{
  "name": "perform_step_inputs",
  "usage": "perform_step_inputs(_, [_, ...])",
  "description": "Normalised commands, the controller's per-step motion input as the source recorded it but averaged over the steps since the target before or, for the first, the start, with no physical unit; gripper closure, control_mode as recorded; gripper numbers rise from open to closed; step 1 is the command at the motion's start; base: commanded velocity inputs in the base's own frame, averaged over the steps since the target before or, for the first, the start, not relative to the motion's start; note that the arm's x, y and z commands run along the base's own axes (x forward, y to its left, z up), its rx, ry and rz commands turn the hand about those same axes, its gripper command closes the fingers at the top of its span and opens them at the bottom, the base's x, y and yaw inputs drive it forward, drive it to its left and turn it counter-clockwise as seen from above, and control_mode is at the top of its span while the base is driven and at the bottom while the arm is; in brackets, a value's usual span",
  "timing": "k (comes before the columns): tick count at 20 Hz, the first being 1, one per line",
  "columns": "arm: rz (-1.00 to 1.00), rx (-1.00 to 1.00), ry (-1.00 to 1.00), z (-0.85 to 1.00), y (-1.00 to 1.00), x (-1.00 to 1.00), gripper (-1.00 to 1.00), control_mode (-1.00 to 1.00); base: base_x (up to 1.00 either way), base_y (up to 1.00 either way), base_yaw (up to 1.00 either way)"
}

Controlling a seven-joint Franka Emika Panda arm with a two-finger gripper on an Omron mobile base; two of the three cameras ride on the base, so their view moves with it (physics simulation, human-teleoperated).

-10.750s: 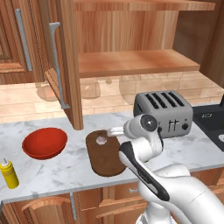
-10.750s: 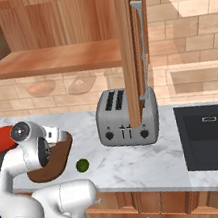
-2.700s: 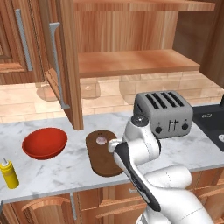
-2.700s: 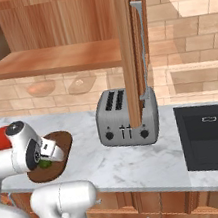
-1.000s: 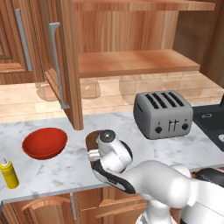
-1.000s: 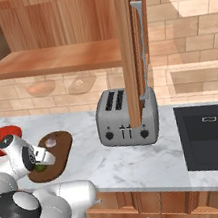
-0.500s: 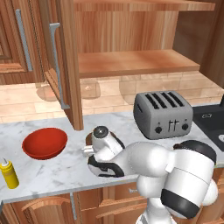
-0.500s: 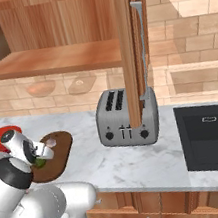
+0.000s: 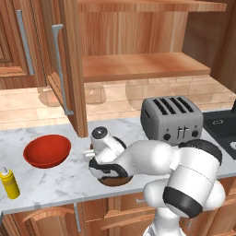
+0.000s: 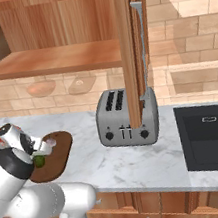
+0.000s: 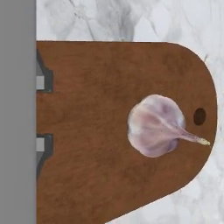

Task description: Open the cabinet. Place the bowl and condiment on the counter. Then place the lime and garlic on the cutting board.

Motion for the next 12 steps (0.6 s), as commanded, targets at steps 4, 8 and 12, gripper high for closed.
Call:
perform_step_inputs(4, [0.00, 0.00, 0.00, 0.02, -0.90, -0.66, -1.00, -1.00, 0.00, 0.00, 0.00])
perform_step_inputs(8, [0.00, 0.02, 0.00, 0.45, -0.89, -0.53, -1.00, -1.00, 0.00, 0.00, 0.00])
perform_step_inputs(12, [0.00, 0.07, -0.14, 0.88, -0.29, -0.03, -1.00, -1.00, 0.00, 0.00, 0.00])
